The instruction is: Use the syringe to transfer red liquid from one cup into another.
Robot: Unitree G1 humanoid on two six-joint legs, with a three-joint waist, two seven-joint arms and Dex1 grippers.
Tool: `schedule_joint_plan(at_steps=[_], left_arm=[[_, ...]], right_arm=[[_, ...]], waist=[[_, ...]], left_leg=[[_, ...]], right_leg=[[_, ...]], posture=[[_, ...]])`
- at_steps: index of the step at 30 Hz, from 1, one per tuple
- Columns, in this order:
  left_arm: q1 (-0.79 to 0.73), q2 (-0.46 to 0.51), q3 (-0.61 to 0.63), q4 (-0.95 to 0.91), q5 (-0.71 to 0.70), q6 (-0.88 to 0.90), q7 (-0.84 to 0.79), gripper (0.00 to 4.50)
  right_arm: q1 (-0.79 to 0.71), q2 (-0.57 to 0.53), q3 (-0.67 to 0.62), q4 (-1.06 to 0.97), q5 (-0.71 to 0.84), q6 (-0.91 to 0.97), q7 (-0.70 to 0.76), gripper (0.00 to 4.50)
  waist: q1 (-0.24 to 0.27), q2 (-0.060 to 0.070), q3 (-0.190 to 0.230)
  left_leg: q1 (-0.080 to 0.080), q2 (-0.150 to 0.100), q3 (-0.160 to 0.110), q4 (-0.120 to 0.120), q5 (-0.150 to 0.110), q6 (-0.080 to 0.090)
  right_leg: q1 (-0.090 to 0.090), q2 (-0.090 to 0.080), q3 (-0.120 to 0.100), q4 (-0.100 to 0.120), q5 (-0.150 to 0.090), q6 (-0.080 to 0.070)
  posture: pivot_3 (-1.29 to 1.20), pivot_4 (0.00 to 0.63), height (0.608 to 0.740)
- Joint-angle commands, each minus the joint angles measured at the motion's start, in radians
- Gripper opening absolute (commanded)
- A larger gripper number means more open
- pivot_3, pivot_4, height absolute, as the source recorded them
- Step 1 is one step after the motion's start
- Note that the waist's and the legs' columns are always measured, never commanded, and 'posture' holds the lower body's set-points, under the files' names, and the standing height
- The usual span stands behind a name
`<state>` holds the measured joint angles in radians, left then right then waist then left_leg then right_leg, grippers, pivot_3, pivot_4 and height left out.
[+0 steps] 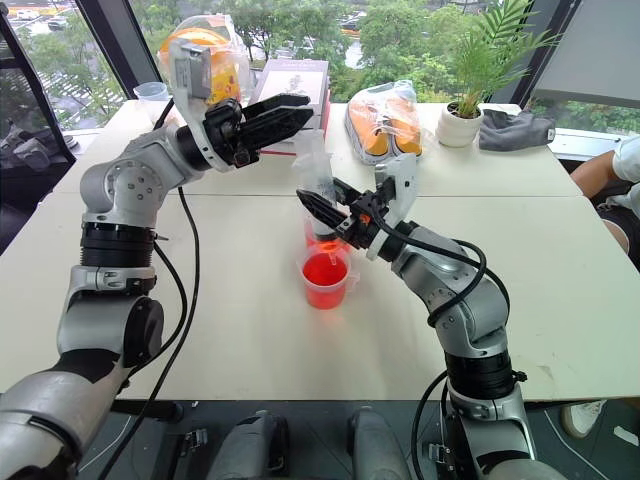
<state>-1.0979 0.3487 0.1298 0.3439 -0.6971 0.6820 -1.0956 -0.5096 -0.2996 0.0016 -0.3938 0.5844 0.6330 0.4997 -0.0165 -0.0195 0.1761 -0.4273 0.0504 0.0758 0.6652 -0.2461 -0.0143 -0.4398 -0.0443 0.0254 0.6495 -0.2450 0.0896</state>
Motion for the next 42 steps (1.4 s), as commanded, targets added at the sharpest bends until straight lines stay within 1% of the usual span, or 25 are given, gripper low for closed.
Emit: schedule_joint_plan(at_steps=[1, 2, 10, 21, 29, 35, 42], left_arm=[[-0.029, -0.001, 0.001, -0.015, -0.002, -0.013, -0.006, 0.23], [-0.025, 0.001, -0.005, -0.022, -0.001, -0.007, -0.014, 0.1], [0.028, 0.036, -0.063, -0.089, 0.011, 0.013, -0.078, 0.1], [0.091, 0.032, -0.098, -0.151, 0.015, 0.009, -0.076, 0.1], [0.145, 0.031, -0.126, -0.199, 0.018, 0.018, -0.078, 0.1], [0.156, 0.031, -0.123, -0.209, 0.018, 0.018, -0.064, 0.1], [0.089, 0.052, -0.061, -0.145, 0.017, 0.003, -0.025, 0.1]], right_arm=[[-0.005, -0.008, 0.0, -0.062, 0.021, -0.008, 0.013, 1.36], [-0.005, -0.009, 0.0, -0.063, 0.022, -0.007, 0.012, 1.36], [-0.045, -0.013, -0.028, -0.084, 0.053, 0.014, -0.007, 1.36], [-0.162, -0.021, -0.087, -0.105, 0.139, 0.083, -0.054, 1.36], [-0.19, -0.038, -0.108, -0.088, 0.162, 0.094, -0.067, 1.36], [-0.198, -0.047, -0.119, -0.082, 0.178, 0.1, -0.075, 1.36], [-0.168, -0.059, -0.096, -0.078, 0.173, 0.109, -0.067, 1.36]], waist=[[0.0, 0.0, 0.0], [0.001, 0.0, 0.0], [-0.001, 0.0, 0.0], [0.001, 0.0, 0.0], [0.0, 0.0, 0.0], [0.0, 0.0, 0.0], [0.001, 0.0, 0.0]], left_leg=[[0.0, 0.0, 0.0, 0.0, 0.0, 0.0], [0.0, 0.0, 0.0, 0.0, 0.0, 0.0], [0.0, 0.0, 0.0, 0.0, 0.0, 0.0], [0.0, 0.0, 0.0, 0.0, 0.0, 0.0], [0.0, 0.0, 0.0, 0.0, 0.0, 0.0], [0.0, 0.0, 0.0, 0.0, 0.0, 0.0], [0.0, 0.0, 0.0, 0.0, 0.0, 0.0]], right_leg=[[0.0, 0.0, 0.0, 0.0, 0.0, 0.0], [0.0, 0.0, 0.0, 0.0, 0.0, 0.0], [0.0, 0.0, 0.0, 0.0, 0.0, 0.0], [0.0, 0.0, 0.0, 0.0, 0.0, 0.0], [0.0, 0.0, 0.0, 0.0, 0.0, 0.0], [0.0, 0.0, 0.0, 0.0, 0.0, 0.0], [0.0, 0.0, 0.0, 0.0, 0.0, 0.0]], posture=[[0.0, 0.15, 0.74], [0.0, 0.15, 0.74], [0.0, 0.15, 0.74], [0.0, 0.15, 0.74], [0.0, 0.15, 0.74], [0.0, 0.15, 0.74], [0.0, 0.15, 0.74]])
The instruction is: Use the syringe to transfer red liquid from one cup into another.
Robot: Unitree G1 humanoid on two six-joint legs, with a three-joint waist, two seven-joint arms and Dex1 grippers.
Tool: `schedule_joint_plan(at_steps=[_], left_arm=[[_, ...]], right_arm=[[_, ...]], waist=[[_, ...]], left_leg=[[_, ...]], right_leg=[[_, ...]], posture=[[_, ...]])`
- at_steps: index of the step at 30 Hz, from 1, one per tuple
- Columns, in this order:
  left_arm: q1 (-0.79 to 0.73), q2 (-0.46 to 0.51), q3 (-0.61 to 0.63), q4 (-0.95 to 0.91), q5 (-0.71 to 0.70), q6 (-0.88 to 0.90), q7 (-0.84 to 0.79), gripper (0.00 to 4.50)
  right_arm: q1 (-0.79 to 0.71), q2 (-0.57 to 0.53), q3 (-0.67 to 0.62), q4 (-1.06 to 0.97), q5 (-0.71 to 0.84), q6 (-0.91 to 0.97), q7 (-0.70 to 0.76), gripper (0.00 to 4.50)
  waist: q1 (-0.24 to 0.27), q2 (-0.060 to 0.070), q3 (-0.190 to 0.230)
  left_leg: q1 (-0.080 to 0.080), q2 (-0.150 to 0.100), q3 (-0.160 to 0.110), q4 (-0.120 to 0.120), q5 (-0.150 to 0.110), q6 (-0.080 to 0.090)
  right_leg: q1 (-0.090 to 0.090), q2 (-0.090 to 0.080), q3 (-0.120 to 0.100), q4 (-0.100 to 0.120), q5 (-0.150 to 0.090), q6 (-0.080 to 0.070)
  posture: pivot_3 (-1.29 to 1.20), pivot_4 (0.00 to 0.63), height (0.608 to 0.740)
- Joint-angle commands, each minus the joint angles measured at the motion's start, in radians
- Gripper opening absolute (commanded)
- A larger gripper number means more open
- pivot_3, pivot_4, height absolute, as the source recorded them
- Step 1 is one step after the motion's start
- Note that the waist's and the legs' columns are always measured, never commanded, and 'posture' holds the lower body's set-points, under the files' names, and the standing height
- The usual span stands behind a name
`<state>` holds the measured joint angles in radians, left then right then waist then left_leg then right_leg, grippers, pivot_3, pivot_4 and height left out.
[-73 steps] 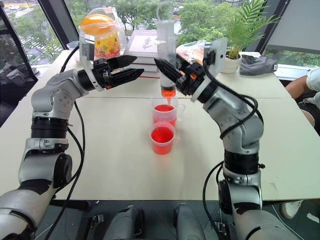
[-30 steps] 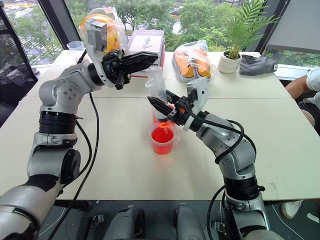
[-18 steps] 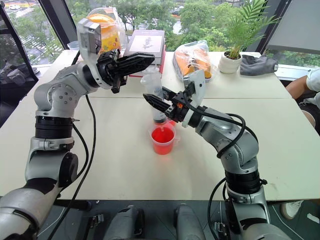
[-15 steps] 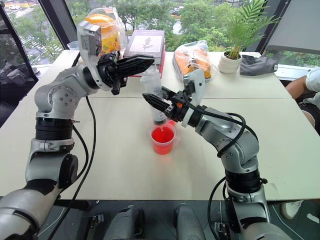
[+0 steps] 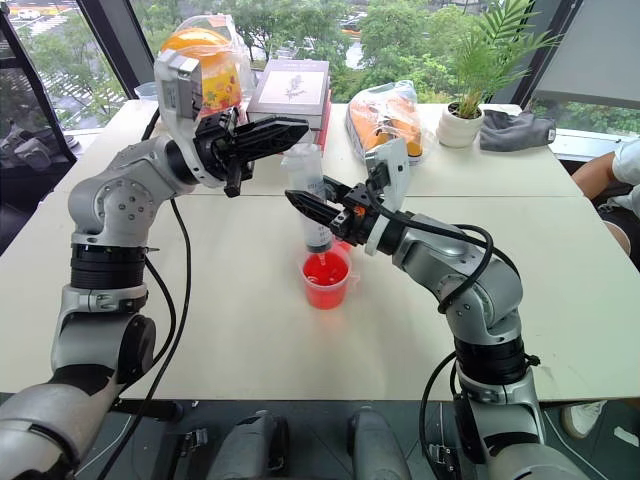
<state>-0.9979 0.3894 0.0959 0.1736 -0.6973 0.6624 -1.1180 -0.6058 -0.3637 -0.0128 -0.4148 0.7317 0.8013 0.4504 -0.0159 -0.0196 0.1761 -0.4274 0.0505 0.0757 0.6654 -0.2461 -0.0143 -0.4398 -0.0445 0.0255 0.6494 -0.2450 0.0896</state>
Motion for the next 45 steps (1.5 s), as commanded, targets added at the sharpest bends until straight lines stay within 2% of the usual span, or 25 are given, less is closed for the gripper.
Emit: schedule_joint_plan(at_steps=[1, 4, 8, 11, 13, 18, 21, 26, 29, 32, 36, 40, 45], left_arm=[[-0.017, 0.016, -0.02, 0.033, 0.016, 0.024, -0.001, 0.1], [-0.032, 0.032, -0.007, 0.051, 0.02, 0.024, 0.011, 0.1], [-0.047, 0.078, 0.021, 0.059, 0.01, 0.04, 0.016, 1.71], [-0.049, 0.109, 0.048, 0.066, 0.004, 0.042, 0.032, 3.2], [-0.044, 0.124, 0.062, 0.061, -0.003, 0.048, 0.042, 4.37], [0.028, 0.171, 0.076, -0.012, -0.017, 0.071, 0.042, 4.45], [0.09, 0.188, 0.087, -0.07, -0.029, 0.092, 0.063, 4.45], [0.174, 0.205, 0.092, -0.153, -0.035, 0.101, 0.097, 4.45], [0.275, 0.215, 0.081, -0.236, -0.017, 0.082, 0.107, 4.45], [0.322, 0.208, 0.074, -0.281, -0.015, 0.076, 0.124, 4.45], [0.342, 0.194, 0.071, -0.307, -0.024, 0.075, 0.146, 4.45], [0.361, 0.186, 0.074, -0.329, -0.031, 0.079, 0.162, 4.45], [0.381, 0.189, 0.072, -0.349, -0.032, 0.079, 0.175, 4.45]], right_arm=[[-0.066, 0.006, -0.074, -0.055, 0.02, -0.06, -0.017, 1.36], [-0.037, 0.012, -0.049, -0.048, 0.01, -0.063, -0.008, 1.36], [-0.002, 0.014, -0.024, -0.059, 0.009, -0.057, 0.004, 1.36], [0.006, 0.013, -0.017, -0.052, 0.006, -0.058, 0.006, 1.36], [0.008, 0.013, -0.018, -0.05, 0.006, -0.058, 0.005, 1.36], [-0.016, 0.014, -0.035, -0.029, 0.012, -0.036, -0.026, 1.36], [-0.083, -0.002, -0.068, 0.024, -0.007, 0.002, -0.093, 1.36], [-0.246, -0.049, -0.197, 0.139, 0.063, 0.171, -0.217, 1.36], [-0.358, -0.226, -0.232, 0.374, -0.032, 0.335, -0.26, 1.36], [-0.392, -0.353, -0.157, 0.525, -0.094, 0.458, -0.23, 1.36], [-0.407, -0.434, -0.04, 0.689, -0.187, 0.478, -0.14, 1.36], [-0.412, -0.461, 0.06, 0.818, -0.259, 0.457, -0.031, 1.36], [-0.4, -0.453, 0.111, 0.938, -0.336, 0.411, 0.046, 1.36]], waist=[[0.0, 0.0, 0.0], [-0.001, 0.0, 0.0], [-0.004, 0.0, 0.0], [-0.002, 0.0, 0.0], [-0.002, 0.0, 0.0], [-0.002, 0.0, 0.0], [-0.004, 0.0, 0.0], [0.001, 0.0, 0.0], [-0.001, 0.001, 0.0], [0.008, 0.0, 0.0], [-0.006, 0.0, 0.001], [-0.014, 0.0, 0.001], [-0.02, 0.0, 0.001]], left_leg=[[0.0, 0.0, 0.0, 0.0, 0.0, 0.0], [0.0, 0.0, 0.0, 0.0, 0.0, 0.0], [0.0, 0.0, 0.0, 0.0, 0.0, 0.0], [0.0, 0.0, 0.0, 0.0, 0.0, 0.0], [0.0, 0.0, 0.0, 0.0, 0.0, 0.0], [0.0, 0.0, 0.0, 0.0, 0.0, 0.0], [0.0, 0.0, 0.0, 0.0, 0.0, 0.0], [0.0, 0.0, 0.001, 0.0, 0.0, 0.0], [0.0, 0.0, 0.0, -0.001, 0.0, 0.0], [0.0, -0.001, 0.003, -0.002, 0.0, 0.0], [-0.001, -0.001, 0.003, -0.002, -0.001, 0.001], [0.0, 0.0, 0.002, -0.002, -0.001, 0.001], [-0.001, -0.001, 0.003, -0.002, -0.001, 0.001]], right_leg=[[0.0, 0.0, 0.0, 0.0, 0.0, 0.0], [0.0, 0.0, 0.0, 0.0, 0.0, 0.0], [0.0, 0.0, 0.0, 0.0, 0.0, 0.0], [0.0, 0.0, 0.0, 0.0, 0.0, 0.0], [0.0, 0.0, 0.0, 0.0, 0.0, 0.0], [0.0, 0.0, 0.0, 0.0, 0.0, 0.0], [0.0, -0.001, 0.0, 0.0, 0.0, 0.0], [0.0, -0.001, 0.0, 0.0, 0.0, 0.0], [0.0, -0.001, 0.0, -0.001, 0.0, 0.0], [0.0, -0.004, 0.002, -0.003, -0.001, -0.001], [-0.001, -0.002, 0.002, -0.004, -0.002, -0.003], [-0.002, 0.0, 0.002, -0.002, 0.0, 0.0], [-0.002, -0.001, 0.003, -0.003, 0.0, 0.0]], posture=[[0.0, 0.15, 0.74], [0.0, 0.15, 0.74], [0.0, 0.15, 0.74], [0.0, 0.15, 0.74], [0.0, 0.15, 0.74], [0.0, 0.15, 0.74], [0.0, 0.15, 0.74], [0.0, 0.15, 0.74], [0.0, 0.15, 0.74], [0.0, 0.15, 0.74], [0.0, 0.15, 0.74], [0.0, 0.15, 0.74], [0.0, 0.15, 0.74]])
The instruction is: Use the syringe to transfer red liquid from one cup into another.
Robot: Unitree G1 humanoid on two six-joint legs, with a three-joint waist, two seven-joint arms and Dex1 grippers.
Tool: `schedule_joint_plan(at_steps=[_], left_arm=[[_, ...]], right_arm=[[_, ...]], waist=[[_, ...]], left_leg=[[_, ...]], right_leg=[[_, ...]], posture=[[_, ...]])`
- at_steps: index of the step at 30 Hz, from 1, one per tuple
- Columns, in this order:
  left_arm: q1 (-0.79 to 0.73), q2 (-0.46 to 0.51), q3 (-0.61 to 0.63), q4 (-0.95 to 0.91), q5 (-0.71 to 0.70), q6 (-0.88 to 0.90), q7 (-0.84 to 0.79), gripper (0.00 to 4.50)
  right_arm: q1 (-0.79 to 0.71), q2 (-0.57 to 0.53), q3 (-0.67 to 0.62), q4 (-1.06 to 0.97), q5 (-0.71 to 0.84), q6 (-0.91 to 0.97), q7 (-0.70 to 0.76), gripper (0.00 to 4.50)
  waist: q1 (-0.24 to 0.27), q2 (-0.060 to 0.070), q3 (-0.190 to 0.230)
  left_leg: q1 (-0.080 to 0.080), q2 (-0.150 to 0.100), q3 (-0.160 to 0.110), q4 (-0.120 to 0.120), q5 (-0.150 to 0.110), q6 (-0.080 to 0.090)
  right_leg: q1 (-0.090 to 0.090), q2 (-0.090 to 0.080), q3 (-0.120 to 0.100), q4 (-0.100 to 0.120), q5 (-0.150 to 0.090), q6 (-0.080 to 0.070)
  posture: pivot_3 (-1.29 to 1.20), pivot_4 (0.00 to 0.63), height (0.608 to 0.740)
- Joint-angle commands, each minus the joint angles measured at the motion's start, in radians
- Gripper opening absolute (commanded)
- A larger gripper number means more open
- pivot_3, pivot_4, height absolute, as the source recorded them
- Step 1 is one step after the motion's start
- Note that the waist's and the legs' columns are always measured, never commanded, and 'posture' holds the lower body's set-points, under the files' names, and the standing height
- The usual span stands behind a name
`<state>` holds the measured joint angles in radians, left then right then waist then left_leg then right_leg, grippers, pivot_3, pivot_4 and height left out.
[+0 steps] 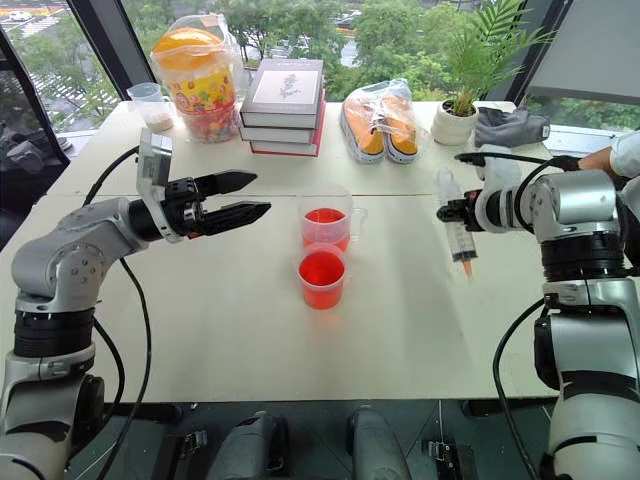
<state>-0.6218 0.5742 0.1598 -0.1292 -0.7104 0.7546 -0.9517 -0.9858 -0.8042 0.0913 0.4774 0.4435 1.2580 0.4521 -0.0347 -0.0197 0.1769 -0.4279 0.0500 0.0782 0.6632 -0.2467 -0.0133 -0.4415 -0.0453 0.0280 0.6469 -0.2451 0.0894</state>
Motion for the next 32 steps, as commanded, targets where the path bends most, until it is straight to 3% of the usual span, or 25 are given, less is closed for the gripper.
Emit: schedule_joint_plan(at_steps=[1, 4, 10, 15, 19, 24, 32], left_arm=[[0.012, 0.008, 0.008, -0.052, -0.018, -0.012, 0.01, 4.45], [0.03, 0.016, 0.003, -0.07, -0.017, -0.009, 0.009, 4.45], [0.07, 0.029, -0.007, -0.109, -0.021, 0.007, 0.016, 4.5], [0.1, 0.055, -0.011, -0.136, -0.017, 0.01, 0.015, 4.5], [0.114, 0.087, -0.004, -0.151, -0.014, 0.01, 0.018, 4.5], [0.156, 0.125, 0.012, -0.187, -0.019, 0.015, 0.03, 4.5], [0.211, 0.167, 0.052, -0.241, -0.061, 0.052, 0.059, 4.5]], right_arm=[[-0.014, -0.005, 0.009, 0.072, -0.059, -0.053, 0.056, 1.36], [-0.015, 0.013, 0.009, 0.131, -0.091, -0.082, 0.081, 1.36], [-0.015, 0.031, -0.009, 0.167, -0.13, -0.103, 0.119, 4.34], [0.011, -0.008, -0.019, 0.038, -0.129, -0.092, 0.167, 4.43], [0.094, -0.097, -0.057, -0.267, -0.062, -0.067, 0.262, 4.43], [0.247, -0.181, -0.216, -0.643, 0.089, -0.009, 0.353, 4.43], [0.483, -0.215, -0.459, -0.967, 0.27, 0.027, 0.414, 4.43]], waist=[[-0.002, 0.0, 0.0], [-0.004, 0.0, 0.0], [-0.008, 0.0, 0.0], [-0.007, 0.0, 0.0], [-0.004, 0.0, 0.0], [-0.001, 0.0, 0.0], [-0.001, 0.0, 0.0]], left_leg=[[0.0, 0.0, 0.0, 0.0, 0.0, 0.0], [0.0, 0.0, 0.0, 0.0, 0.0, 0.0], [0.0, 0.0, 0.0, 0.0, 0.0, 0.0], [0.0, 0.0, 0.0, 0.0, 0.0, 0.0], [0.0, 0.0, 0.0, 0.0, 0.0, 0.0], [0.0, 0.0, -0.001, 0.0, 0.0, 0.0], [0.001, 0.0, -0.001, 0.001, 0.0, 0.0]], right_leg=[[0.0, 0.0, 0.0, 0.0, 0.0, 0.0], [0.0, 0.0, 0.0, 0.0, 0.0, 0.0], [0.0, 0.0, 0.0, 0.0, 0.0, 0.0], [0.0, 0.0, 0.0, 0.0, 0.0, 0.0], [0.0, 0.0, 0.0, 0.0, 0.0, 0.0], [0.0, 0.0, -0.001, 0.0, -0.001, 0.001], [0.002, -0.001, 0.0, 0.0, -0.002, -0.001]], posture=[[0.0, 0.15, 0.74], [0.0, 0.15, 0.74], [0.0, 0.15, 0.74], [0.0, 0.15, 0.74], [0.0, 0.15, 0.74], [0.0, 0.15, 0.74], [0.0, 0.15, 0.74]])
